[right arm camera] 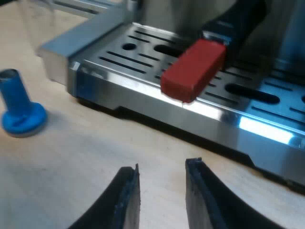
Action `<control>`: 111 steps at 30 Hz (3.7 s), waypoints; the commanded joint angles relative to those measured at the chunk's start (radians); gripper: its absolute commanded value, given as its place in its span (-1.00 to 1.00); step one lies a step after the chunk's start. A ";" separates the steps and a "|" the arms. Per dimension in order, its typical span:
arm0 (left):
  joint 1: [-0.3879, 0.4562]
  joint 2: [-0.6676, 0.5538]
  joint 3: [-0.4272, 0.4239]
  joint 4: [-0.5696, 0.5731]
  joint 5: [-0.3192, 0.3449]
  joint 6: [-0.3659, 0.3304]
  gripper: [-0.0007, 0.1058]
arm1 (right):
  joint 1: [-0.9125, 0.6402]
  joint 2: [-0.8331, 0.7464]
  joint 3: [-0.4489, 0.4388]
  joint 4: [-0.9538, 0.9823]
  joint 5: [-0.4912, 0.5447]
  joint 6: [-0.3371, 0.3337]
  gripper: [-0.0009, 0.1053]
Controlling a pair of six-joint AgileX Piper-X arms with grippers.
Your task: Grind coffee beans and then tamp
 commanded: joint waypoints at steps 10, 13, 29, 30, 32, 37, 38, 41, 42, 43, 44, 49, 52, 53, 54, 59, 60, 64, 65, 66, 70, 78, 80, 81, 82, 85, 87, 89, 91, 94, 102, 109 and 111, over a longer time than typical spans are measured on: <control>-0.004 -0.005 -0.003 -0.013 0.017 -0.001 0.58 | 0.000 0.215 -0.008 -0.329 0.037 -0.008 -0.88; -0.004 -0.005 -0.003 -0.013 0.017 -0.001 0.58 | 0.000 0.247 -0.017 -0.367 0.089 -0.008 -0.88; -0.004 -0.005 -0.003 -0.013 0.017 -0.001 0.58 | 0.000 0.378 -0.108 -0.389 0.216 -0.079 -0.88; -0.004 -0.005 -0.003 -0.013 0.017 -0.001 0.58 | 0.000 0.399 -0.117 -0.394 0.234 -0.079 -0.88; -0.004 -0.005 -0.003 -0.013 0.017 -0.001 0.58 | -0.002 0.409 -0.118 -0.407 0.237 -0.079 -0.88; -0.004 -0.005 -0.003 -0.013 0.017 -0.001 0.58 | -0.052 0.440 -0.118 -0.499 0.237 -0.079 -0.88; -0.004 -0.005 -0.003 -0.013 0.017 -0.001 0.58 | -0.062 0.440 -0.118 -0.509 0.237 -0.079 -0.88; -0.004 -0.005 -0.003 -0.013 0.017 -0.001 0.58 | -0.088 0.440 -0.118 -0.524 0.233 -0.079 -0.88; -0.004 -0.005 -0.003 -0.013 0.017 -0.001 0.58 | -0.093 0.440 -0.118 -0.525 0.231 -0.079 -0.88; -0.004 -0.005 -0.003 -0.013 0.017 -0.001 0.58 | -0.100 0.440 -0.118 -0.524 0.230 -0.079 -0.88; -0.004 -0.005 -0.003 -0.013 0.017 -0.001 0.58 | -0.110 0.440 -0.118 -0.521 0.230 -0.079 -0.88; -0.004 -0.005 -0.003 -0.013 0.017 -0.001 0.58 | -0.140 0.440 -0.118 -0.521 0.232 -0.079 -0.88; -0.004 -0.005 -0.003 -0.013 0.017 -0.001 0.58 | -0.139 0.440 -0.118 -0.521 0.272 -0.079 -0.88; -0.004 -0.005 -0.003 -0.013 0.017 -0.001 0.58 | -0.139 0.440 -0.118 -0.521 0.279 -0.079 -0.88; -0.004 -0.005 -0.003 -0.013 0.017 -0.001 0.58 | -0.139 0.440 -0.118 -0.521 0.298 -0.079 -0.88; -0.004 -0.005 -0.003 -0.013 0.017 -0.001 0.58 | -0.139 0.440 -0.118 -0.521 0.325 -0.079 -0.88; -0.004 -0.005 -0.003 -0.013 0.017 -0.001 0.58 | -0.139 0.440 -0.118 -0.521 0.324 -0.079 -0.88; -0.004 -0.005 -0.003 -0.013 0.017 -0.001 0.58 | -0.139 0.440 -0.118 -0.521 0.324 -0.079 -0.88; -0.004 -0.005 -0.003 -0.013 0.017 -0.001 0.58 | -0.139 0.440 -0.118 -0.521 0.324 -0.079 -0.88; -0.004 -0.005 -0.003 -0.013 0.017 -0.001 0.58 | -0.139 0.440 -0.118 -0.521 0.326 -0.079 -0.88; -0.004 -0.005 -0.003 -0.013 0.017 -0.001 0.58 | -0.161 0.440 -0.118 -0.530 0.332 -0.079 -0.88; -0.004 -0.005 -0.003 -0.013 0.017 -0.001 0.58 | -0.186 0.440 -0.118 -0.550 0.325 -0.079 -0.88; -0.004 -0.005 -0.003 -0.013 0.017 -0.001 0.58 | -0.186 0.440 -0.118 -0.547 0.325 -0.079 -0.88; -0.004 -0.005 -0.003 -0.013 0.017 -0.001 0.58 | -0.186 0.440 -0.118 -0.543 0.325 -0.079 -0.88; -0.004 -0.005 -0.003 -0.013 0.017 -0.001 0.58 | -0.182 0.440 -0.118 -0.540 0.325 -0.079 -0.88; -0.004 -0.005 -0.003 -0.013 0.017 -0.001 0.58 | -0.164 0.440 -0.118 -0.511 0.325 -0.079 -0.88; -0.004 -0.005 -0.003 -0.013 0.017 -0.001 0.58 | -0.147 0.440 -0.118 -0.480 0.325 -0.079 -0.88; -0.004 -0.005 -0.003 -0.013 0.017 -0.001 0.58 | -0.131 0.440 -0.118 -0.449 0.325 -0.079 -0.88; -0.004 -0.005 -0.003 -0.013 0.017 -0.001 0.58 | -0.107 0.440 -0.118 -0.417 0.325 -0.071 -0.88; -0.004 -0.005 -0.003 -0.013 0.017 -0.001 0.58 | -0.082 0.440 -0.118 -0.388 0.325 -0.052 -0.88; -0.004 -0.005 -0.003 -0.013 0.017 -0.001 0.58 | 0.006 0.437 -0.118 -0.355 0.324 -0.044 -0.88; -0.004 -0.005 -0.003 -0.013 0.017 -0.009 0.58 | 0.038 0.396 -0.118 -0.352 0.324 -0.041 -0.88; -0.004 -0.005 -0.003 -0.013 0.017 -0.009 0.58 | 0.038 0.321 -0.118 -0.289 0.324 -0.041 -0.88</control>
